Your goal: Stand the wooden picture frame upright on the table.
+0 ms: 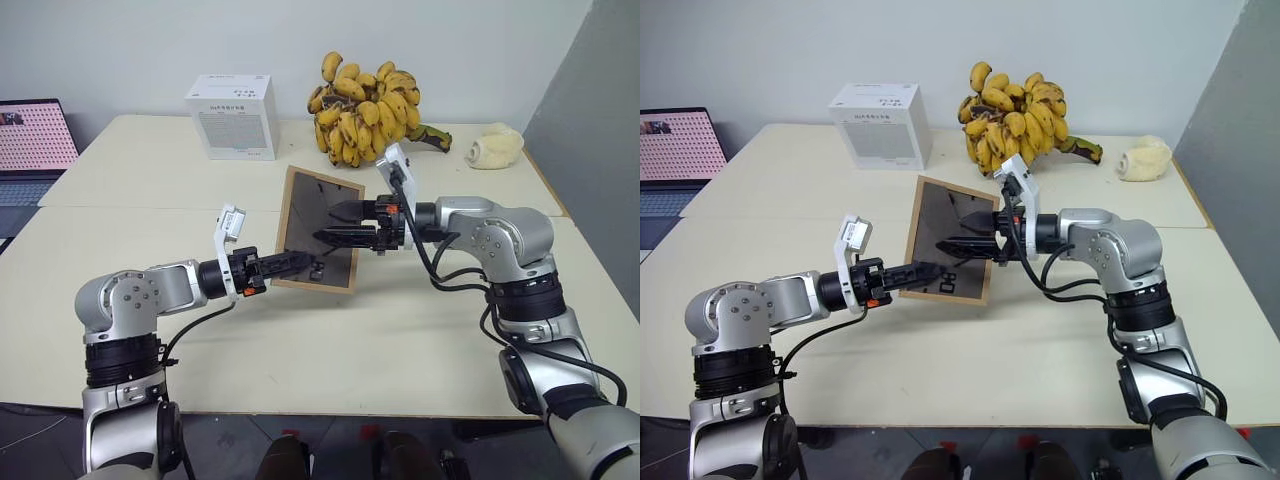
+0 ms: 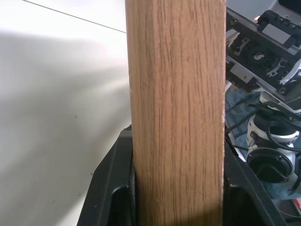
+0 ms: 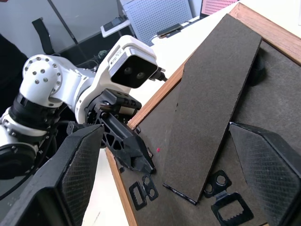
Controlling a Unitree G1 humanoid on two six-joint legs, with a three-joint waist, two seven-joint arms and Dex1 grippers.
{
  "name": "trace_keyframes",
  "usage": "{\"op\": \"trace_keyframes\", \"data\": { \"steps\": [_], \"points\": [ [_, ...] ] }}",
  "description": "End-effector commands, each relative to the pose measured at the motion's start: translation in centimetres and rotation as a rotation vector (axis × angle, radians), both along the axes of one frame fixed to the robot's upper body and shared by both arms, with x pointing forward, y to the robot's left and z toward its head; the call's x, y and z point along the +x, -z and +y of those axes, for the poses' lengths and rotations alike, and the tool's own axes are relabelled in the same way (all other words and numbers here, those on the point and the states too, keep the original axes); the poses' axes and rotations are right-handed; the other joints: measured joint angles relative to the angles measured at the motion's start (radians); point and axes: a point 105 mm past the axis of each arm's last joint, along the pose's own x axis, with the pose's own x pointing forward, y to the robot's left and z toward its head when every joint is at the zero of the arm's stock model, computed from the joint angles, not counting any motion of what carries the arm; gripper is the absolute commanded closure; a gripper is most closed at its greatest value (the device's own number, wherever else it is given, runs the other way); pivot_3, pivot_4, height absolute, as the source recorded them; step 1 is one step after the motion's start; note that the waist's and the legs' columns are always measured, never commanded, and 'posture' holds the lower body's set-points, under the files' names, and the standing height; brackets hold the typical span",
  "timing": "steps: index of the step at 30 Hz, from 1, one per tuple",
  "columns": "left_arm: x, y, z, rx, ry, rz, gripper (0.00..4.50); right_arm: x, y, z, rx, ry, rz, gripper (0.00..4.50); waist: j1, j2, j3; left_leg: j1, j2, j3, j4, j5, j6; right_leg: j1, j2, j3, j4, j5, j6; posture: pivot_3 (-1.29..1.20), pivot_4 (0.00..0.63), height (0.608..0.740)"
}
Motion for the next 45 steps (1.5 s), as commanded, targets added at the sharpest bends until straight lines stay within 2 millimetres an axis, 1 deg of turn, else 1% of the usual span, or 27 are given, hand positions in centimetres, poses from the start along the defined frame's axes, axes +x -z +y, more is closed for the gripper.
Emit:
{"op": "trace_keyframes", "data": {
  "steps": [1,3,6,8,10,13,15,17,18,19,20,22,23,24,26,27,28,30,32,35,38,40,43,45],
  "points": [
    [-0.5,-1.4,-0.7,-0.019,0.042,-0.060,3.21,-2.4,-2.4,1.0,0.103,-0.136,-0.011,0.04,0.000,0.000,0.000,0.000,0.000,0.000,0.000,0.000,0.000,0.000,0.000,0.000,0.000,0.000,0.000,0.00,0.150,0.740],
    [-0.6,-1.3,-0.6,-0.017,0.046,-0.052,3.21,-3.4,-2.9,0.1,0.133,-0.196,0.036,0.04,0.001,0.000,0.000,0.000,0.000,0.000,0.000,0.000,0.000,0.000,0.000,0.000,0.000,0.000,0.000,0.00,0.150,0.740],
    [-0.9,-0.9,-0.3,-0.011,0.051,-0.032,3.21,-4.8,-2.6,-1.9,0.119,-0.269,0.093,0.04,0.001,0.000,0.000,0.000,0.000,0.000,0.000,0.000,0.000,0.000,0.000,0.000,-0.001,0.000,0.000,0.00,0.150,0.740],
    [-1.2,-0.7,-0.2,-0.010,0.058,-0.022,3.21,-5.3,-2.4,-2.7,0.107,-0.278,0.109,0.04,0.001,0.000,0.000,0.000,0.000,0.000,-0.001,0.000,0.000,0.000,0.000,0.000,-0.002,0.000,0.000,0.00,0.150,0.740],
    [-1.3,-0.6,-0.2,-0.009,0.063,-0.017,3.21,-5.2,-2.1,-3.1,0.085,-0.262,0.104,0.04,0.000,0.000,0.000,0.000,0.000,0.000,-0.001,0.000,0.000,0.000,0.000,0.001,-0.002,0.000,0.000,0.00,0.150,0.740],
    [-1.4,-0.6,-0.3,-0.019,0.067,-0.007,3.21,-3.1,-0.7,-4.3,0.013,-0.109,0.021,0.04,-0.003,0.000,0.000,0.000,0.000,0.000,-0.001,0.000,0.000,0.000,0.001,0.001,-0.001,0.000,0.000,0.00,0.150,0.740],
    [-1.7,-0.6,-0.3,-0.031,0.074,0.007,3.21,-1.6,-0.5,-6.2,-0.031,0.003,-0.054,0.04,-0.002,0.000,0.000,0.001,-0.001,0.000,-0.001,0.000,0.000,0.000,0.002,0.001,-0.001,0.000,0.000,0.00,0.150,0.740],
    [-2.0,-0.5,-0.1,-0.042,0.084,0.029,3.21,-1.0,-0.7,-8.1,-0.056,0.071,-0.128,0.04,-0.001,0.000,0.000,0.000,-0.001,0.000,-0.001,0.000,0.000,0.000,0.002,0.000,-0.001,0.000,0.000,0.00,0.150,0.740],
    [-2.2,-0.5,0.0,-0.056,0.089,0.046,3.21,-0.8,-0.7,-9.1,-0.079,0.111,-0.208,0.04,0.000,0.000,0.000,0.000,-0.002,0.000,-0.001,0.000,0.000,0.000,0.002,0.001,-0.001,0.000,0.000,0.00,0.150,0.740],
    [-2.3,-0.5,0.1,-0.066,0.092,0.058,3.21,-0.6,-0.7,-9.6,-0.097,0.133,-0.263,0.04,0.001,0.000,0.000,0.000,-0.002,0.000,-0.001,0.000,0.000,0.000,0.002,0.001,-0.001,0.000,0.000,0.00,0.150,0.740],
    [-2.5,-0.5,0.1,-0.078,0.099,0.076,3.21,-0.4,-0.2,-10.5,-0.154,0.163,-0.397,0.04,0.001,-0.001,0.000,0.000,-0.002,0.000,-0.001,0.000,0.000,0.000,0.002,0.001,-0.002,0.000,0.000,0.00,0.150,0.740],
    [-2.7,-0.4,0.1,-0.088,0.110,0.117,3.21,0.4,0.6,-12.1,-0.284,0.244,-0.721,0.04,0.001,-0.001,0.000,-0.001,-0.003,0.001,-0.001,0.000,0.000,0.000,0.002,0.001,-0.004,0.000,0.000,0.00,0.150,0.740],
    [-2.7,-0.3,0.1,-0.100,0.114,0.138,3.21,0.4,1.0,-12.7,-0.365,0.254,-0.931,0.04,0.001,-0.001,0.000,-0.001,-0.002,0.001,-0.002,0.000,0.000,0.000,0.002,0.001,-0.004,0.000,0.000,0.00,0.150,0.740],
    [-2.5,-0.3,0.2,-0.120,0.112,0.155,3.21,0.2,1.3,-12.9,-0.406,0.237,-1.106,0.04,0.001,-0.001,0.000,-0.001,-0.003,0.001,-0.002,0.000,0.000,0.001,0.002,0.001,-0.006,0.000,0.001,0.00,0.150,0.740],
    [-2.0,-0.4,0.2,-0.147,0.107,0.185,3.21,-0.6,1.9,-12.8,-0.458,0.176,-1.393,0.04,0.000,-0.001,0.000,0.000,-0.005,0.002,-0.003,0.000,0.000,0.001,0.001,0.002,-0.006,0.000,0.001,0.00,0.150,0.740],
    [-1.7,-0.5,0.2,-0.155,0.105,0.197,3.21,-0.8,2.1,-12.7,-0.469,0.154,-1.506,0.04,-0.001,-0.001,0.000,0.000,-0.005,0.003,-0.002,0.000,0.000,0.001,0.001,0.002,-0.006,0.000,0.001,0.00,0.150,0.740],
    [-1.6,-0.5,0.1,-0.170,0.115,0.220,3.21,-1.1,2.2,-12.5,-0.451,0.133,-1.606,0.04,-0.004,-0.002,0.001,0.000,-0.005,0.003,-0.002,0.000,-0.001,0.000,0.001,0.002,-0.005,0.000,0.001,0.00,0.150,0.740],
    [-1.8,-0.4,-0.3,-0.169,0.150,0.249,3.21,-1.6,2.3,-11.8,-0.400,0.125,-1.761,0.04,-0.010,-0.002,0.001,0.001,-0.003,0.003,-0.002,0.004,-0.007,0.000,0.001,0.002,-0.003,0.000,0.001,0.00,0.150,0.740],
    [-2.0,-0.5,-0.6,-0.177,0.172,0.265,3.21,-1.5,2.6,-11.0,-0.364,0.119,-1.824,0.04,-0.014,-0.002,0.001,0.002,0.000,0.003,-0.002,0.006,-0.010,0.000,0.001,0.003,-0.001,0.000,0.001,0.00,0.150,0.740],
    [-2.0,-0.8,-0.9,-0.197,0.186,0.280,3.21,-1.1,3.6,-9.4,-0.356,0.090,-1.871,0.04,-0.013,-0.002,0.001,0.004,0.001,0.002,-0.005,0.009,-0.015,0.001,0.001,0.003,0.000,0.000,0.001,0.00,0.150,0.740],
    [-2.2,-0.9,-2.0,-0.206,0.222,0.283,3.21,0.3,3.9,-7.0,-0.381,0.085,-1.908,0.04,-0.013,-0.002,0.001,0.004,0.001,0.000,-0.005,0.010,-0.018,0.000,0.002,0.003,0.001,0.001,0.000,0.00,0.150,0.740],
    [-2.2,-1.1,-2.4,-0.221,0.227,0.282,3.21,0.9,4.2,-6.6,-0.399,0.080,-1.920,0.04,-0.010,-0.002,0.001,0.004,0.000,-0.001,-0.005,0.012,-0.019,0.000,0.002,0.003,0.002,0.001,0.000,0.00,0.150,0.740],
    [-2.6,-0.8,-2.9,-0.226,0.236,0.289,3.21,1.2,4.4,-6.0,-0.391,0.065,-1.937,0.04,-0.004,-0.002,0.001,0.004,0.000,-0.002,-0.005,0.012,-0.019,0.000,0.002,0.003,0.002,0.001,-0.001,0.00,0.150,0.740],
    [-2.8,-0.5,-3.0,-0.227,0.236,0.296,3.21,1.2,4.0,-5.7,-0.363,0.074,-1.950,0.04,-0.002,-0.002,0.001,0.004,0.000,-0.003,-0.005,0.012,-0.019,0.001,0.002,0.003,0.002,0.001,-0.001,0.00,0.150,0.740]
  ]
}}
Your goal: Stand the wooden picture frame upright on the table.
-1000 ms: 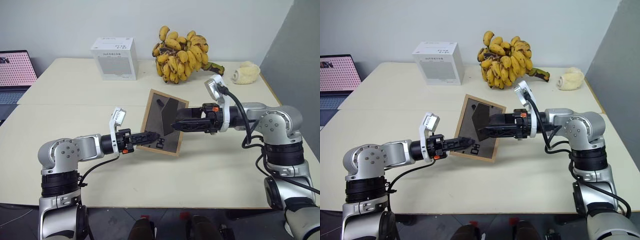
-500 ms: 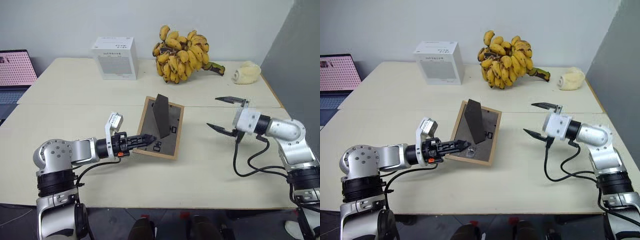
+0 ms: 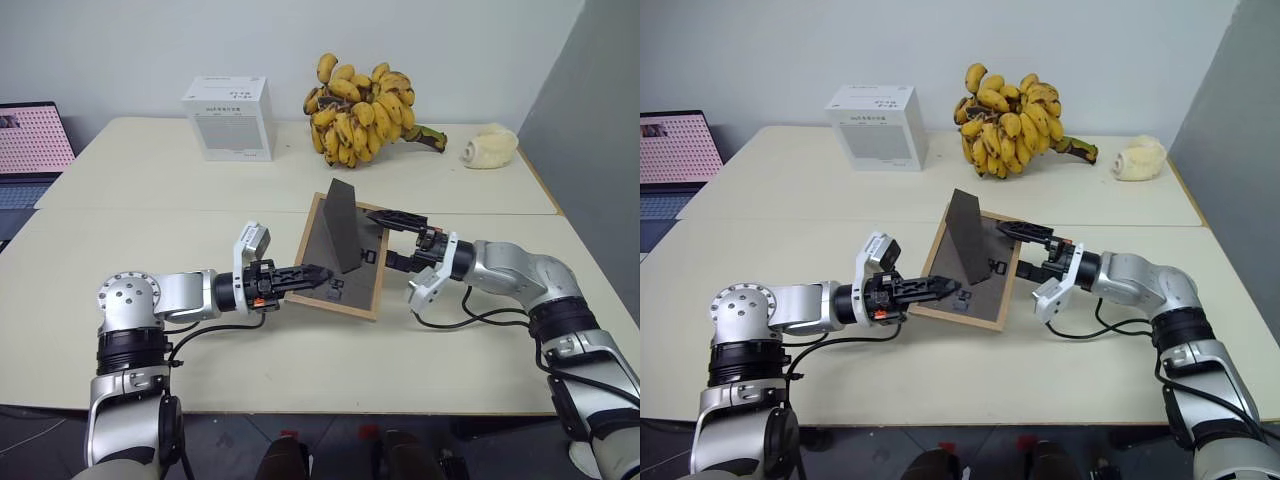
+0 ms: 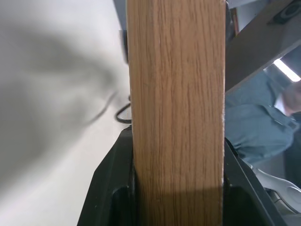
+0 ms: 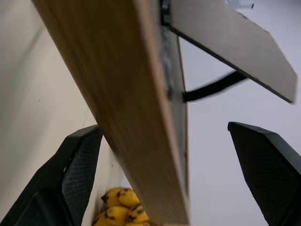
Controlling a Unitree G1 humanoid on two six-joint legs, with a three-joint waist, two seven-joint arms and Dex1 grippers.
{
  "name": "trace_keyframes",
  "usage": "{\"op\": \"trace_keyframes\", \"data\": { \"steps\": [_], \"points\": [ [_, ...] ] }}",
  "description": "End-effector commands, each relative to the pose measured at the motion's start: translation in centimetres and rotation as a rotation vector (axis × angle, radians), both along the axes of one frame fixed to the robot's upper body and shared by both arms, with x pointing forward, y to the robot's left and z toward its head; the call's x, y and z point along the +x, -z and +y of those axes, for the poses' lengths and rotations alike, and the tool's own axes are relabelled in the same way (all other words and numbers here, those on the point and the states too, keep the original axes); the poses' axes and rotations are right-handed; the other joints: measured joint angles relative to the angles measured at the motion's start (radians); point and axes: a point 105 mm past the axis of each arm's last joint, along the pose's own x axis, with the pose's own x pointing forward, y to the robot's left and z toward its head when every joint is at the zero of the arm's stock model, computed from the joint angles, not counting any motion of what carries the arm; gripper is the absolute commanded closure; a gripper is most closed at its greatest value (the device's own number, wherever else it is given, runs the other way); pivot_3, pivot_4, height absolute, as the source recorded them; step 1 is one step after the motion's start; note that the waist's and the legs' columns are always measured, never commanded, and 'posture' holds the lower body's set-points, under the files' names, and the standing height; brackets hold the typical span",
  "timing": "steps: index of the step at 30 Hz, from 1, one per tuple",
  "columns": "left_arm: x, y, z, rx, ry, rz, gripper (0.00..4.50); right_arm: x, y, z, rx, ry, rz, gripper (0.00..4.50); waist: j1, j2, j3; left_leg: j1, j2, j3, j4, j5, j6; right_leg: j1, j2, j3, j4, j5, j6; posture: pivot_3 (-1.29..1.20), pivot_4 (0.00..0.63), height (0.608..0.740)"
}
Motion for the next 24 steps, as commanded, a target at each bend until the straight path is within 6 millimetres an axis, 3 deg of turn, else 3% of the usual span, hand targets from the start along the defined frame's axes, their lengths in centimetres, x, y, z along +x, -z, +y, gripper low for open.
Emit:
{"op": "trace_keyframes", "data": {
  "steps": [1,15,18,20,24],
  "points": [
    [-0.7,-1.1,-0.3,-0.043,0.020,-0.042,3.21,0.1,-1.6,0.2,0.044,-0.025,-0.045,0.04,0.001,0.000,0.000,0.000,0.000,0.000,0.000,0.000,0.000,0.000,0.000,0.000,0.000,0.000,0.000,0.00,0.150,0.740],
    [-1.0,-1.1,-0.5,-0.044,-0.034,-0.040,3.21,-1.0,-4.3,0.0,0.150,-0.108,-0.149,2.98,0.001,0.000,0.000,0.000,-0.002,-0.001,0.000,0.000,0.001,0.001,-0.001,0.000,-0.001,0.000,0.000,0.00,0.150,0.740],
    [-1.1,-1.1,-0.6,-0.030,-0.043,-0.052,3.21,-1.0,-4.3,0.0,0.143,-0.111,-0.156,3.04,0.001,0.000,0.000,0.000,-0.004,-0.001,-0.001,0.000,0.001,0.001,-0.001,0.000,-0.001,0.000,0.000,0.00,0.150,0.740],
    [-0.5,-0.8,-0.2,-0.020,-0.097,-0.047,2.52,-0.9,-4.2,-0.1,0.143,-0.109,-0.133,3.06,0.001,0.000,0.000,0.000,-0.006,-0.001,-0.001,0.000,0.001,0.001,-0.001,0.000,-0.001,0.000,0.000,0.00,0.150,0.740],
    [0.6,-1.2,1.3,-0.007,-0.183,-0.070,1.75,-0.6,-4.2,-0.1,0.165,-0.109,-0.087,3.19,0.001,0.000,0.000,0.000,-0.007,-0.002,-0.002,0.001,0.001,0.001,-0.001,0.000,-0.001,0.000,-0.001,0.00,0.150,0.740]
  ]
}}
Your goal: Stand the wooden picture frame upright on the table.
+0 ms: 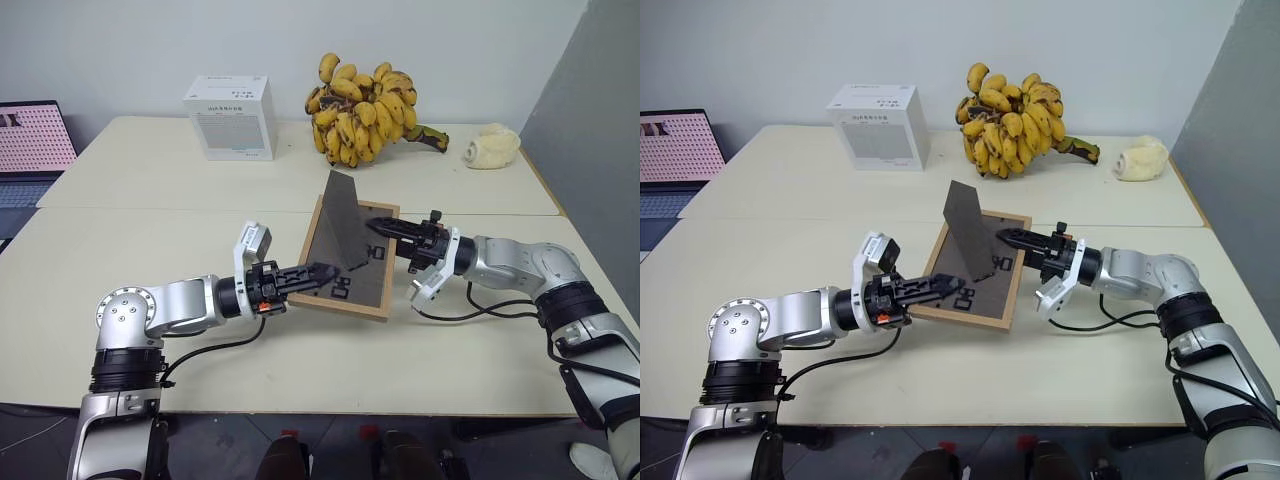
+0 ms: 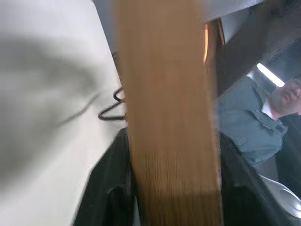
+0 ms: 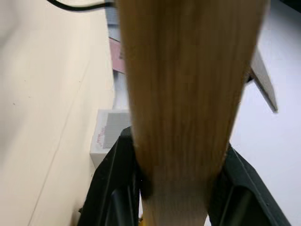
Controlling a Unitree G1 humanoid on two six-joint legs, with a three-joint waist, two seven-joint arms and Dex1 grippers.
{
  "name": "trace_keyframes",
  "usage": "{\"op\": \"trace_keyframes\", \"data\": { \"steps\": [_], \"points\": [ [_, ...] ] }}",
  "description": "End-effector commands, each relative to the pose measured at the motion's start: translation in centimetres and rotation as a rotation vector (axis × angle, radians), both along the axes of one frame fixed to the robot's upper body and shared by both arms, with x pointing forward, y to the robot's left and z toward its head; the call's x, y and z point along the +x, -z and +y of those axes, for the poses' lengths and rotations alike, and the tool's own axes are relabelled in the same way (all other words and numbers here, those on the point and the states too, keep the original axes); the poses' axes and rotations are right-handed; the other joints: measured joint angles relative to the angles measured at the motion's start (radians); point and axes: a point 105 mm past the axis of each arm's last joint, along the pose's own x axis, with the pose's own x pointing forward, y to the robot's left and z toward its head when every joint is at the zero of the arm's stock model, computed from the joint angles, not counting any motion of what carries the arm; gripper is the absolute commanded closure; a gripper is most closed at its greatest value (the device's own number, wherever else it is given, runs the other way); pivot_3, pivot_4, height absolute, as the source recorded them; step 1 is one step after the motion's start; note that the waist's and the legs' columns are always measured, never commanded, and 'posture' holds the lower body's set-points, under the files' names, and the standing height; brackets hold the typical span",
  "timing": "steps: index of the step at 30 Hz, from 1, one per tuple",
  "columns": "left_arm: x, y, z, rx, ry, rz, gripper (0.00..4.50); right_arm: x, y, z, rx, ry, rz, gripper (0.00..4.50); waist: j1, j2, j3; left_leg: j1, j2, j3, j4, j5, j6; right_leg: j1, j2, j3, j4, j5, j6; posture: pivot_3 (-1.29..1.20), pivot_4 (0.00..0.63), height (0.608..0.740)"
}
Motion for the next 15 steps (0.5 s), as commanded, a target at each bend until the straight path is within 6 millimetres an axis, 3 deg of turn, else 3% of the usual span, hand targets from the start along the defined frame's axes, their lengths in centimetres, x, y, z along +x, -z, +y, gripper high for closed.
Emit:
{"op": "trace_keyframes", "data": {
  "steps": [1,7,9,13,15],
  "points": [
    [1.5,-0.9,2.6,0.030,-0.131,-0.037,1.53,-0.4,-3.5,0.2,0.132,-0.056,-0.037,3.19,-0.001,0.000,0.000,0.000,-0.001,-0.001,0.000,0.000,0.000,0.000,0.000,0.000,0.000,0.000,0.000,0.00,0.150,0.740],
    [3.4,-4.0,7.5,0.084,-0.369,-0.173,0.40,0.3,-2.4,-1.1,0.195,-0.034,0.158,3.19,-0.001,0.000,0.000,0.000,-0.003,-0.002,-0.003,0.001,0.001,-0.001,-0.001,0.000,0.000,0.000,0.000,0.00,0.150,0.740],
    [2.9,-4.3,8.4,0.250,-0.420,-0.289,0.00,0.7,-1.6,-0.4,0.251,-0.020,0.398,3.19,-0.003,-0.001,0.001,0.000,-0.003,-0.002,-0.004,0.001,0.001,0.000,-0.002,0.000,-0.002,0.000,0.000,0.00,0.150,0.740],
    [0.4,-4.0,8.6,0.533,-0.419,-0.513,0.00,1.4,-0.4,1.7,0.296,-0.082,1.035,3.19,-0.018,-0.003,0.001,0.000,0.005,-0.002,-0.005,0.001,0.001,0.003,-0.008,-0.002,-0.005,0.000,0.000,0.00,0.150,0.740],
    [-0.4,-4.0,8.1,0.610,-0.408,-0.630,0.00,1.0,-0.1,2.4,0.289,-0.145,1.260,3.19,-0.016,-0.002,0.001,0.000,0.007,-0.002,-0.006,0.001,0.001,0.002,-0.008,-0.003,-0.006,0.000,-0.001,0.00,0.150,0.740]
  ]
}}
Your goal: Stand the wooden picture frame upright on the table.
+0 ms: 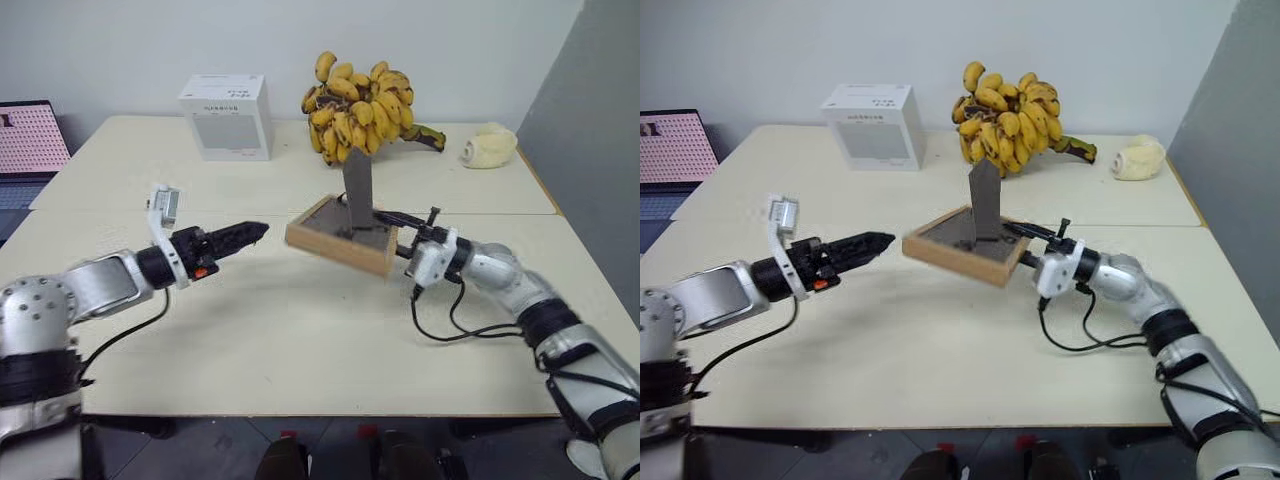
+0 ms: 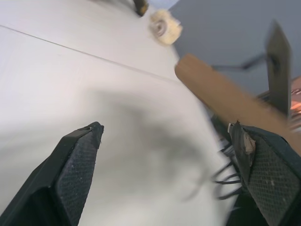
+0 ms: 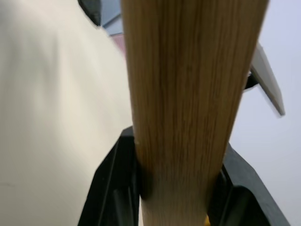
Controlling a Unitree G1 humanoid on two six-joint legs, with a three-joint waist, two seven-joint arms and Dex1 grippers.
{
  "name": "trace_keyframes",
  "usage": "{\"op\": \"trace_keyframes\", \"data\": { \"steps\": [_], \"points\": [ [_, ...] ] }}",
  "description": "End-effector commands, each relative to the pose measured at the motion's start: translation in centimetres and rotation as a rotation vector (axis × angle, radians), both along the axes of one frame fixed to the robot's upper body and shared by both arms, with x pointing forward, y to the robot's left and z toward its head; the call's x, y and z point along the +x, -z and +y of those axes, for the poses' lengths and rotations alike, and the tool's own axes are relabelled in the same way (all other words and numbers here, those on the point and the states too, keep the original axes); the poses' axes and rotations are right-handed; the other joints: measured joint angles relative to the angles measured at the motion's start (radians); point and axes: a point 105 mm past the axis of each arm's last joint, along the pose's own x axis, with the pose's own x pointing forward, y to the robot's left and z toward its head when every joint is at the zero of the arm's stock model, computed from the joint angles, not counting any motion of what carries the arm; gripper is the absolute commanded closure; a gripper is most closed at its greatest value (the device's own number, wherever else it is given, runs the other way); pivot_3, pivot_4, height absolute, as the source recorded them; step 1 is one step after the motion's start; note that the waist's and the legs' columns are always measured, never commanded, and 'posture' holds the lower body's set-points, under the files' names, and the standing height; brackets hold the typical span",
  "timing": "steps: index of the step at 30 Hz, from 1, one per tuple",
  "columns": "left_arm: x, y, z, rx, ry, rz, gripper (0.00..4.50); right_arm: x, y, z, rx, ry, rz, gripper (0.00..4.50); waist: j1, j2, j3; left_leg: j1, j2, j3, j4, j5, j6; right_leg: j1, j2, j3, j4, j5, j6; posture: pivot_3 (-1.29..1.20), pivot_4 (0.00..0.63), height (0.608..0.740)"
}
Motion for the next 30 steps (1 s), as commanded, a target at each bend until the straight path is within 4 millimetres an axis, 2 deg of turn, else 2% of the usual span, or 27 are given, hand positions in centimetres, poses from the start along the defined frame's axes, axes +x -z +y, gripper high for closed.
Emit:
{"op": "trace_keyframes", "data": {
  "steps": [1,3,5,8,10,14,19,21,25,27,30],
  "points": [
    [-1.8,-1.8,-1.4,0.189,0.051,-0.242,0.00,-0.3,-2.2,1.1,0.151,-0.160,0.411,3.19,0.004,0.000,0.000,0.000,0.000,0.000,0.000,0.000,0.000,0.000,0.000,0.000,0.000,0.000,0.000,0.00,0.150,0.740],
    [-2.3,-1.5,-1.8,0.311,0.059,-0.332,0.00,1.1,-1.2,1.4,0.193,-0.138,0.615,3.19,0.014,0.000,0.000,0.000,0.001,-0.001,0.000,-0.001,0.001,-0.001,0.001,-0.002,0.001,0.000,-0.001,0.00,0.150,0.740],
    [-2.6,-0.6,-1.5,0.363,0.043,-0.369,0.00,2.2,0.1,1.8,0.230,-0.118,0.767,3.19,0.017,0.001,0.000,0.000,0.003,0.000,-0.001,-0.002,0.003,-0.002,0.005,-0.001,0.001,0.002,-0.005,0.00,0.150,0.740],
    [-3.1,1.4,-0.9,0.388,0.032,-0.365,0.00,3.4,2.2,2.2,0.254,-0.072,0.874,3.19,0.018,0.001,0.001,0.003,0.001,0.002,-0.001,-0.002,0.003,-0.002,0.011,-0.001,0.002,0.005,-0.010,0.00,0.150,0.740],
    [-3.4,2.1,-0.7,0.397,0.034,-0.363,0.00,3.4,2.7,2.5,0.278,-0.100,0.959,3.19,0.021,0.001,0.001,0.002,0.002,0.004,-0.001,-0.002,0.003,-0.003,0.015,-0.002,0.002,0.005,-0.011,0.00,0.150,0.740],
    [-3.9,2.9,-0.6,0.393,0.043,-0.346,0.00,3.1,4.6,3.2,0.243,-0.089,0.963,3.19,0.021,0.002,0.001,0.000,0.003,0.005,-0.001,-0.002,0.003,-0.005,0.016,0.000,0.002,0.005,-0.011,0.00,0.150,0.740],
    [-3.7,2.8,-0.4,0.384,0.032,-0.346,0.00,2.2,6.5,3.3,0.182,-0.096,0.960,3.19,0.015,0.002,0.001,0.001,0.003,0.005,-0.001,-0.002,0.004,-0.005,0.016,0.001,0.002,0.005,-0.011,0.00,0.150,0.740],
    [-3.4,2.7,-0.1,0.383,0.024,-0.345,0.00,2.3,7.0,3.0,0.184,-0.074,0.963,2.50,0.016,0.002,0.001,0.001,0.004,0.004,-0.001,-0.002,0.003,-0.005,0.016,0.001,0.003,0.005,-0.011,0.00,0.150,0.740],
    [-2.8,2.5,0.1,0.380,0.022,-0.349,0.00,2.4,7.3,2.0,0.175,-0.036,0.937,1.69,0.018,0.002,0.001,0.001,0.004,0.004,-0.001,-0.002,0.003,-0.005,0.017,0.000,0.003,0.005,-0.011,0.00,0.150,0.740],
    [-2.4,2.4,0.0,0.379,0.030,-0.356,0.00,2.5,7.7,0.5,0.154,-0.001,0.913,1.22,0.018,0.002,0.001,0.001,0.003,0.004,-0.001,-0.002,0.003,-0.005,0.017,0.000,0.003,0.005,-0.011,0.00,0.150,0.740],
    [-1.9,2.1,-0.1,0.385,0.045,-0.367,0.00,2.6,8.0,-3.2,0.115,0.088,0.860,0.57,0.025,0.001,0.001,0.001,0.003,0.003,0.000,-0.002,0.003,-0.004,0.016,-0.001,0.003,0.005,-0.010,0.00,0.150,0.740]
  ]
}}
